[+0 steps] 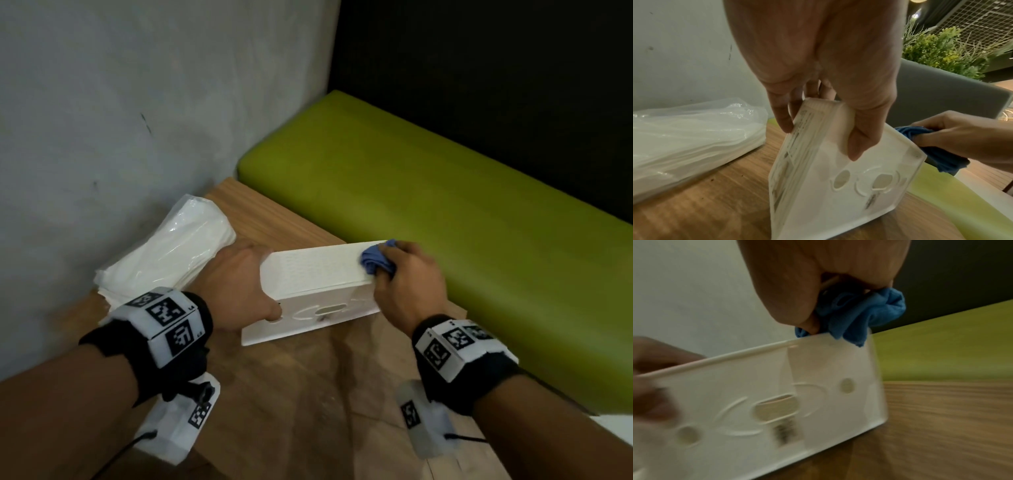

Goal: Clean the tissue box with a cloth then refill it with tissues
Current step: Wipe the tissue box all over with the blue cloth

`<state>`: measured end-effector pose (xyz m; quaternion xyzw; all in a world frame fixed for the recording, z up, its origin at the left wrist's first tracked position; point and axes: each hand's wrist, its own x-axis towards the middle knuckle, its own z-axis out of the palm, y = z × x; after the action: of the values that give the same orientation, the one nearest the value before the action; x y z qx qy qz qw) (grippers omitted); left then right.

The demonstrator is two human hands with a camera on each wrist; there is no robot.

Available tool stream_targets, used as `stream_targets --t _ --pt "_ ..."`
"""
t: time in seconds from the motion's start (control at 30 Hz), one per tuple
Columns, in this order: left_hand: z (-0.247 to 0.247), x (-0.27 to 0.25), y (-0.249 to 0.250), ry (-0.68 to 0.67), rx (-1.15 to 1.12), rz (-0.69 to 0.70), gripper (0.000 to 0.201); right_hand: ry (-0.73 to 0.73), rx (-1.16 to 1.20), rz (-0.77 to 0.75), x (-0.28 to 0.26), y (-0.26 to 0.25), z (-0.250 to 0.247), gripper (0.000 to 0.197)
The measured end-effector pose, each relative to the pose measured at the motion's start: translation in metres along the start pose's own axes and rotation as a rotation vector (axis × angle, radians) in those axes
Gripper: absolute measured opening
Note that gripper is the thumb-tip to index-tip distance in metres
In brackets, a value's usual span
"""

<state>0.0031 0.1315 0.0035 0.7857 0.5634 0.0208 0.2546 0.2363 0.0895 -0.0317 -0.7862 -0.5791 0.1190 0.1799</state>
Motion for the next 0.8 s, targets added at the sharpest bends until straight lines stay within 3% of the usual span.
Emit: stream_targets --t 0.1,0.17,0.33,0.53,0.67,0.8 --pt "0.0 0.001 0.001 -0.006 0.032 -0.003 0.072 -0.062 0.089 -0.252 -0.025 -0.039 0.011 0.046" --pt "0.002 0.0 -0.001 0.004 0.027 0.002 0.073 -0.073 0.137 -0.299 -0.033 -0.051 0.016 0.047" --pt "0.002 -0.008 -0.012 -0.044 -0.051 0.033 0.064 -0.001 0.124 -0.165 -0.017 -0.019 0.017 0.05" --pt "0.001 -0.006 -0.013 -0.032 -0.039 0.061 0.071 0.007 0.018 0.045 0.008 0.008 0.008 0.042" --pt "-0.006 -0.001 0.001 0.016 -0.085 0.041 0.072 -0.015 0.123 -0.163 -0.002 -0.043 0.006 0.043" --pt "-0.008 -0.001 0.005 0.085 -0.227 0.068 0.045 -0.092 0.227 -0.337 -0.026 -0.093 0.009 0.046"
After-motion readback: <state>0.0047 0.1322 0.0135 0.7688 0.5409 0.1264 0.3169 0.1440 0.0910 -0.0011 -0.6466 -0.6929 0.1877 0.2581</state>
